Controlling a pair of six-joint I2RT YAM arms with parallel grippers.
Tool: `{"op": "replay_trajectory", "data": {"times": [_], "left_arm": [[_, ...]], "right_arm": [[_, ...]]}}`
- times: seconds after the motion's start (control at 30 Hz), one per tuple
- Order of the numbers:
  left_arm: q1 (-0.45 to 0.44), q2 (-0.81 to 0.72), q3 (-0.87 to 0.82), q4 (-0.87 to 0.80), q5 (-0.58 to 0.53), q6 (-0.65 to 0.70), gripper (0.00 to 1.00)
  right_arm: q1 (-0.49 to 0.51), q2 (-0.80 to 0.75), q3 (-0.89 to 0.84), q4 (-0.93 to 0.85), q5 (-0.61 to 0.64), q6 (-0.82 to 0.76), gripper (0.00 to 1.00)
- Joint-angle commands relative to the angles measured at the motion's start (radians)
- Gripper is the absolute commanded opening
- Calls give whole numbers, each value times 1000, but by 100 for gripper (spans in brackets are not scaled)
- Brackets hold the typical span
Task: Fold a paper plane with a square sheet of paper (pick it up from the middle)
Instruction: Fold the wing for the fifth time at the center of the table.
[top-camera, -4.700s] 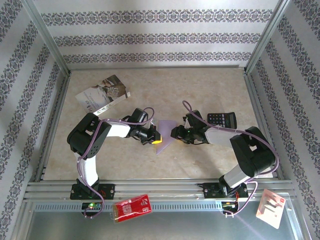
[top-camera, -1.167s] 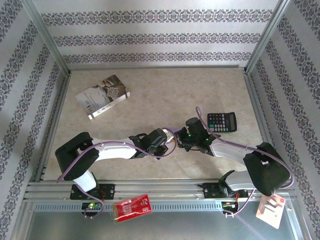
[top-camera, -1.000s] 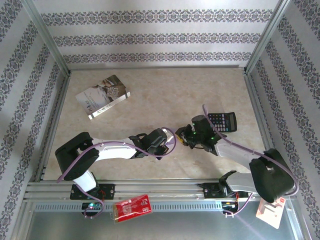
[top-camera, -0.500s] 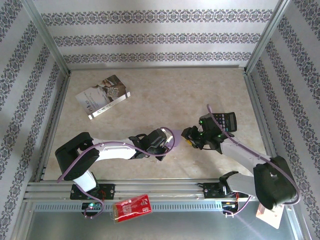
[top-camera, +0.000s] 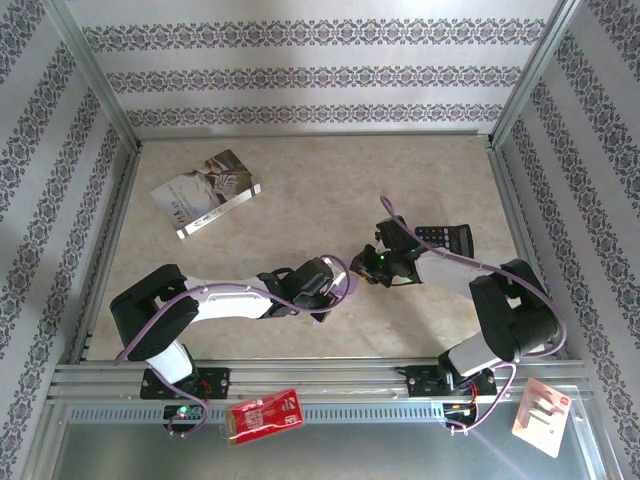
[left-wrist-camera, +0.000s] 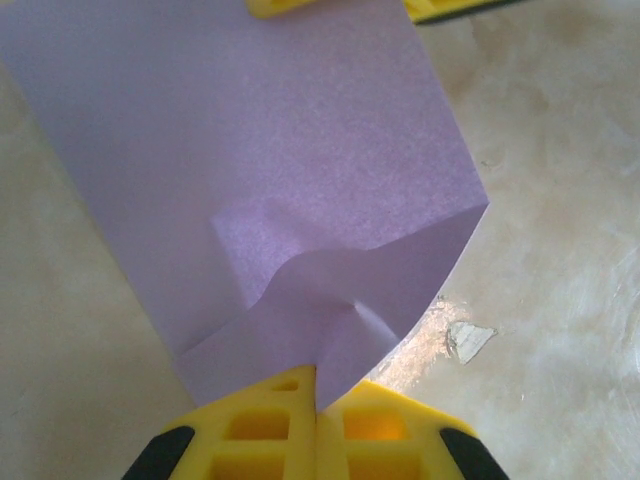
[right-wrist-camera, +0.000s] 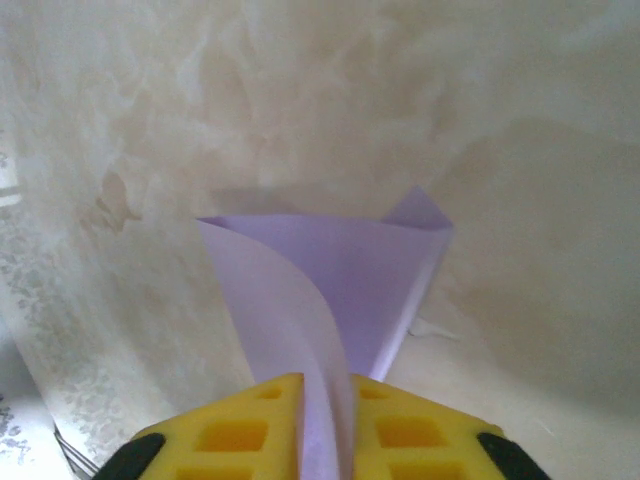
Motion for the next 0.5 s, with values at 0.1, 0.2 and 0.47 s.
{"op": "replay_trajectory", "data": {"times": [0.1,0.2,0.47], "left_arm": [[-15,-10,-13,-54,4,70,7],[-16,-8,-11,-64,6,89,8],[-22,-3,-6,-82,1,129,11]], "right_arm": [[20,20,77,-110,61,-81,5],[23,30,97,-127,59,-83,3],[19,58,147,-178,43,-96,1]]}}
